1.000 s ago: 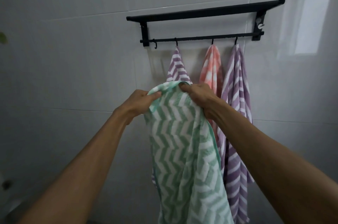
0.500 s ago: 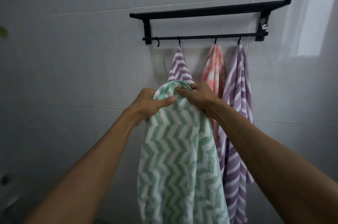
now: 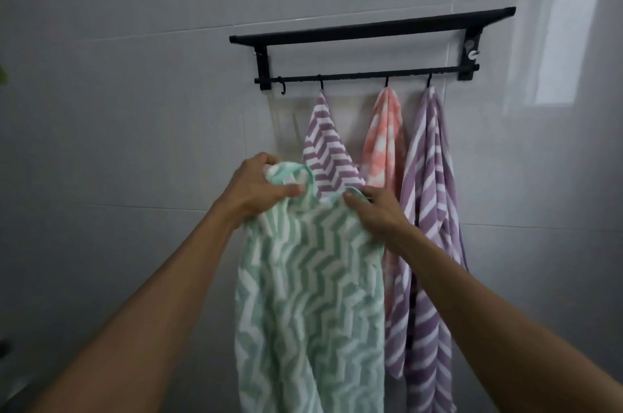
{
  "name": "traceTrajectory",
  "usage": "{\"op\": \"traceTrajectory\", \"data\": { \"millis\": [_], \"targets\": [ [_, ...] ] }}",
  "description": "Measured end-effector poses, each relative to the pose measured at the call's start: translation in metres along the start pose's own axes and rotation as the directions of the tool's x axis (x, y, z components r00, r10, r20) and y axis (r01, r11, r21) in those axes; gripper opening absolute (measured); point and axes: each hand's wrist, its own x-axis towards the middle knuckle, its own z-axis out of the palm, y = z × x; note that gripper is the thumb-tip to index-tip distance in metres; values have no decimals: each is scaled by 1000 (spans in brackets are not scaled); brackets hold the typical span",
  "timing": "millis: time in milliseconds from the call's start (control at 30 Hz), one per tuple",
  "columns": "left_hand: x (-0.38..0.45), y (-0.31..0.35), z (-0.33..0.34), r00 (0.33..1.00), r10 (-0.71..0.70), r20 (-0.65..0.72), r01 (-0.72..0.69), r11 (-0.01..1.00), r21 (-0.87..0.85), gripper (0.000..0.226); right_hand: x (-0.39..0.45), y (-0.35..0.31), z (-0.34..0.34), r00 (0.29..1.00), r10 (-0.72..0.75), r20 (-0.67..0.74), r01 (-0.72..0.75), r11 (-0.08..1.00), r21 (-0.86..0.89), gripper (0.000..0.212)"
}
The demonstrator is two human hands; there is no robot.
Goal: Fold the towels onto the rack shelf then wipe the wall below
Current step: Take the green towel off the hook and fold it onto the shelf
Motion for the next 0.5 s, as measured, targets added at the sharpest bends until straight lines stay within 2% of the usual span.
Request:
{"op": "traceTrajectory", "data": {
  "millis": [67, 100, 133, 200, 267, 300, 333, 367, 433, 500],
  "targets": [
    [-10, 3, 13, 987, 69, 147, -71, 997, 11, 81, 0, -25, -1, 987, -132, 87, 136, 990, -39, 26],
    [-12, 2, 20, 973, 92, 214, -90, 996, -19, 81, 0, -35, -1, 979, -167, 121, 172, 984, -38, 22],
    [-13, 1, 26, 958, 99, 269, -86, 994, -61, 72, 0, -44, -1, 973, -181, 143, 188, 982, -36, 17],
    [-10, -3, 32, 952, 51, 302, -23, 995, -97, 35, 0, -55, -3, 971, -175, 166, 183, 983, -31, 14],
    [-5, -5, 31, 974, 0, 229, 28, 993, -119, 9, -2, -56, -6, 969, -171, 181, 166, 985, 46, 19],
    [-4, -5, 29, 987, -4, 164, 30, 987, -157, 3, -3, -52, -9, 965, -147, 216, 129, 987, 95, 23],
    [-2, -3, 27, 995, -3, 102, 24, 979, -204, 8, -5, -44, -13, 958, -107, 266, 78, 990, 116, 28],
    [0, 0, 26, 998, -12, 54, 25, 969, -246, 12, -7, -34, -16, 943, -51, 329, 21, 995, 94, 32],
    [5, 4, 22, 999, -49, -24, 40, 959, -281, 11, -9, -7, -17, 894, 92, 438, -70, 995, -65, 35],
    [11, 2, 17, 988, -103, -115, 66, 954, -292, 7, -14, 16, -18, 879, 165, 448, -93, 979, -180, 27]
  ]
}}
